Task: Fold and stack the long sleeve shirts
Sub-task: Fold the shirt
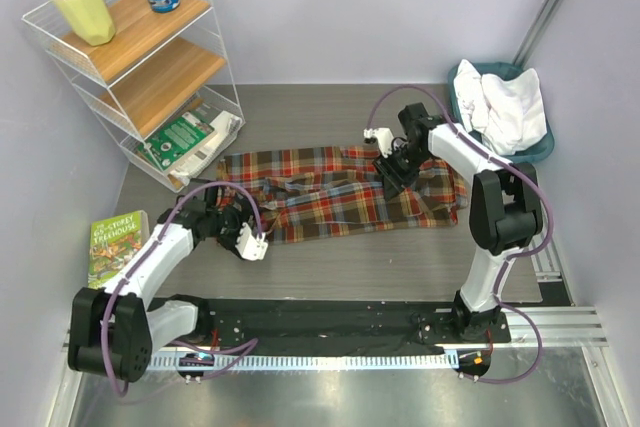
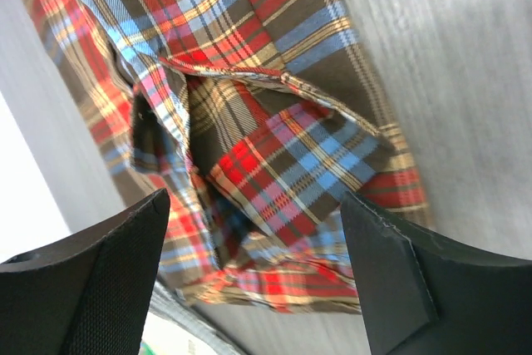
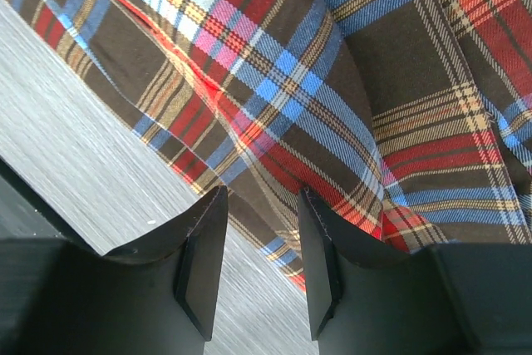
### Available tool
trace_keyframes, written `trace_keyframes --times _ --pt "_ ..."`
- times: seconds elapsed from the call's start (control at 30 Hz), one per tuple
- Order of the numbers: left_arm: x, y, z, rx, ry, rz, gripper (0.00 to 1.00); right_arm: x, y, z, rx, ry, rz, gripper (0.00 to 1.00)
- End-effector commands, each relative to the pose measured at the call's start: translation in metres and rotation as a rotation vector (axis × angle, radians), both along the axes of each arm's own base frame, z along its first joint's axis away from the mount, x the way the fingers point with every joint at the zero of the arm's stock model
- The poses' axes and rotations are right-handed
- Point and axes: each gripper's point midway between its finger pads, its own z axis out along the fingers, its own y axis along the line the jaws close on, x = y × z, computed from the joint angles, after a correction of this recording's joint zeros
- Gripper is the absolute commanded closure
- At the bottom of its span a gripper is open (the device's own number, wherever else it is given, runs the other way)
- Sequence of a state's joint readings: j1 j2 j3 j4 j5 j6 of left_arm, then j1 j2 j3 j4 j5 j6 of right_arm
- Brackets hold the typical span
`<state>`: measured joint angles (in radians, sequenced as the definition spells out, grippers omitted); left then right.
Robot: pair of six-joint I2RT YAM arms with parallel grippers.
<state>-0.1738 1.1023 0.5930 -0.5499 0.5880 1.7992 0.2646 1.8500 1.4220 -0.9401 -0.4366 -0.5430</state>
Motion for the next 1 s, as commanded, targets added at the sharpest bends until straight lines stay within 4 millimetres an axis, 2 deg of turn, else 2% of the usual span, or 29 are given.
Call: trace_keyframes --times 0.0,0.07,0.17,0.2,0.27,0.3,0.37,0.4,0.43,0.47,0.53,0.57,0.63,0.67,0.7,0.73,0.8,0.83,0.87,0.9,0.93,0.97 --pt "0.022 -0.013 0.014 -0.027 -0.152 -0.099 0.19 0.011 0.0 0.004 -0.005 -0.04 -0.007 0.55" --pt "0.024 -0.016 0.014 -0.036 -0.152 -0.107 0.22 0.012 0.0 0.003 -0.008 -0.04 -0.009 0.55" --pt "0.022 -0.022 0.014 -0.056 -0.139 -0.124 0.33 0.013 -0.001 0.001 -0.014 -0.035 -0.01 0.55" --pt "0.021 -0.023 0.015 -0.064 -0.131 -0.127 0.42 0.013 -0.001 0.001 -0.015 -0.035 -0.012 0.55" --pt "0.016 -0.03 0.012 -0.066 -0.095 -0.147 0.53 0.015 -0.001 0.002 -0.016 -0.038 -0.012 0.55" --pt "0.015 -0.031 0.01 -0.06 -0.078 -0.144 0.63 0.015 -0.001 0.002 -0.017 -0.039 -0.014 0.55" --pt "0.011 -0.038 0.006 -0.051 -0.033 -0.157 0.74 0.017 -0.001 0.005 -0.016 -0.047 -0.014 0.55" --pt "0.01 -0.039 0.005 -0.05 -0.014 -0.143 0.9 0.017 -0.001 0.005 -0.016 -0.045 -0.017 0.55" --pt "0.009 -0.042 0.006 -0.055 -0.001 -0.142 0.96 0.019 -0.001 0.007 -0.015 -0.051 -0.019 0.55" --pt "0.014 -0.046 0.015 -0.072 -0.007 -0.136 1.0 0.019 -0.002 0.011 -0.011 -0.058 -0.022 0.55" --pt "0.015 -0.053 0.029 -0.135 0.044 -0.076 1.0 0.022 -0.004 0.018 -0.005 -0.069 -0.03 0.53" --pt "0.024 -0.06 0.051 -0.172 0.034 -0.049 1.0 0.024 -0.008 0.022 0.005 -0.076 -0.045 0.51" --pt "0.024 -0.074 0.074 -0.26 0.15 0.058 1.0 0.03 -0.013 0.037 0.02 -0.108 -0.06 0.48" --pt "0.04 -0.084 0.111 -0.313 0.122 0.082 1.0 0.033 -0.022 0.042 0.026 -0.113 -0.084 0.45" --pt "0.047 -0.097 0.117 -0.337 0.167 0.11 1.0 0.037 -0.027 0.049 0.03 -0.131 -0.094 0.43" --pt "0.064 -0.106 0.155 -0.418 0.197 0.21 1.0 0.044 -0.032 0.059 0.037 -0.161 -0.106 0.41" --pt "0.082 -0.124 0.176 -0.478 0.253 0.295 1.0 0.051 -0.05 0.07 0.039 -0.179 -0.145 0.37" --pt "0.108 -0.137 0.199 -0.531 0.238 0.335 1.0 0.058 -0.056 0.081 0.043 -0.209 -0.154 0.36" --pt "0.124 -0.14 0.202 -0.572 0.288 0.448 1.0 0.059 -0.061 0.085 0.048 -0.209 -0.165 0.35" --pt "0.135 -0.148 0.212 -0.605 0.298 0.476 1.0 0.063 -0.071 0.091 0.052 -0.22 -0.192 0.33" --pt "0.161 -0.158 0.224 -0.651 0.288 0.509 1.0 0.066 -0.075 0.098 0.056 -0.239 -0.198 0.33" --pt "0.174 -0.162 0.231 -0.716 0.331 0.595 1.0 0.067 -0.08 0.103 0.057 -0.248 -0.205 0.33"
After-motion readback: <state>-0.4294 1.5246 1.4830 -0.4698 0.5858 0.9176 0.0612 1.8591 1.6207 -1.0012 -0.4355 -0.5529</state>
